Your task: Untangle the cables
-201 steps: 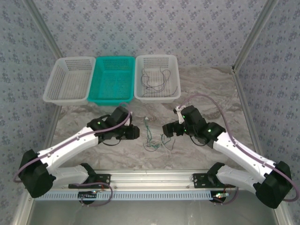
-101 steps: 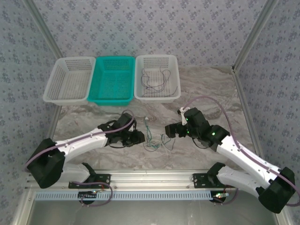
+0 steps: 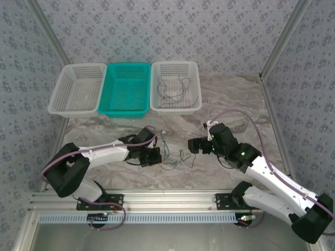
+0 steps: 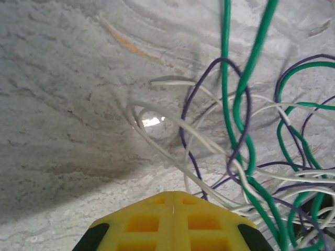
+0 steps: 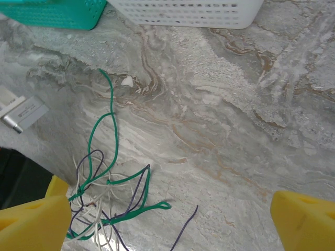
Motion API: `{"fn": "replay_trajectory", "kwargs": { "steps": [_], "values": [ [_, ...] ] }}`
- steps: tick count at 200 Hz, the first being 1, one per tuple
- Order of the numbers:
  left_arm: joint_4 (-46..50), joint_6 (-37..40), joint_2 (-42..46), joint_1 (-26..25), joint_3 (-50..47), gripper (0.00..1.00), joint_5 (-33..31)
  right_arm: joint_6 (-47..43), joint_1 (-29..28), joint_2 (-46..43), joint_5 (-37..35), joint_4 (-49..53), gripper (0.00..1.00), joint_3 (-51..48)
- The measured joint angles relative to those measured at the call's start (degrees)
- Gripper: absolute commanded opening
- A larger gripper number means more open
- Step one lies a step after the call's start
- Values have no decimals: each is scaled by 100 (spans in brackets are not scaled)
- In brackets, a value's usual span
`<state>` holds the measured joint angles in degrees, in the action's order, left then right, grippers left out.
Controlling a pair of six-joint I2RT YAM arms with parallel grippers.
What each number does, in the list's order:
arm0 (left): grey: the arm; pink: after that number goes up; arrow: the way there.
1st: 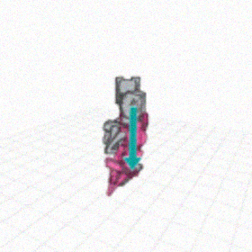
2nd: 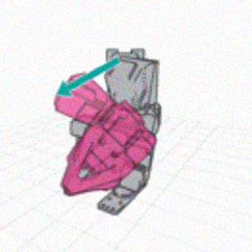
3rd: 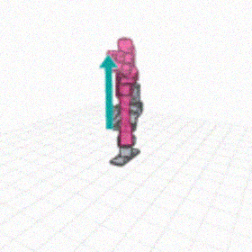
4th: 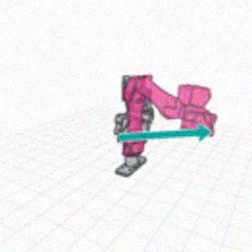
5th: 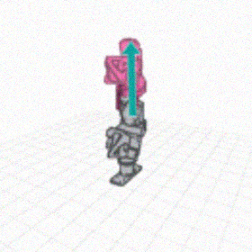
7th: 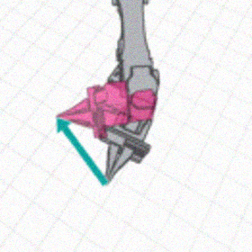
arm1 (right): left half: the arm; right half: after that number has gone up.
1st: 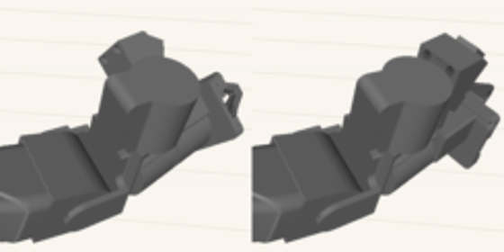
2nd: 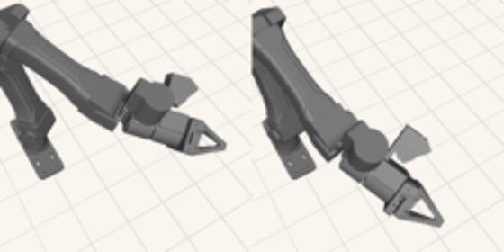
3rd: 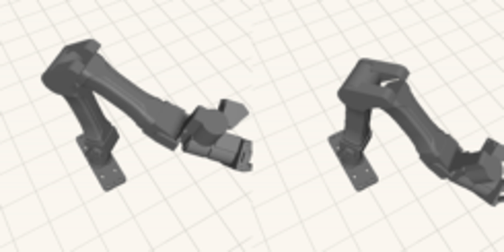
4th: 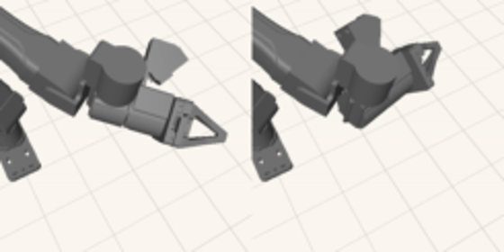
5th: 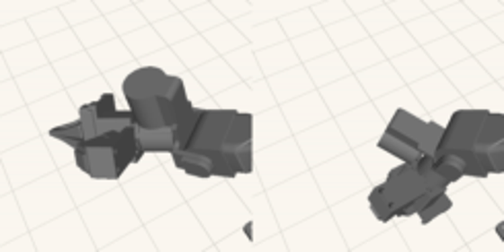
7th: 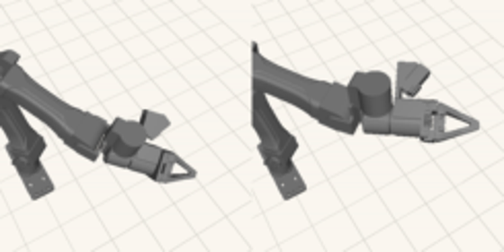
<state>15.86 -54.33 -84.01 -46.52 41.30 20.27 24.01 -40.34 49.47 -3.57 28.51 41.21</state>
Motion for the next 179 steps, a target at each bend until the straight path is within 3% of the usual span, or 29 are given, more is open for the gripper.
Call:
{"fn": "replay_trajectory", "kwargs": {
  "steps": [43,77,98,145,179],
  "values": [
    [678,605,275,0,693,0,-7,-1266,-542,142,660,-627,100,-120],
    [1019,964,619,0,1104,0,37,-2518,-1038,986,813,-1261,98,-120],
    [1191,1113,844,0,1335,0,55,-2990,-1169,1845,859,-1593,88,-120],
    [1534,1338,1438,160,2026,0,-90,-3132,-1399,2771,680,-2605,39,-546],
    [1797,1493,1749,507,2979,0,-247,-2962,-1392,2949,579,-3027,38,-990]
  ]
}}
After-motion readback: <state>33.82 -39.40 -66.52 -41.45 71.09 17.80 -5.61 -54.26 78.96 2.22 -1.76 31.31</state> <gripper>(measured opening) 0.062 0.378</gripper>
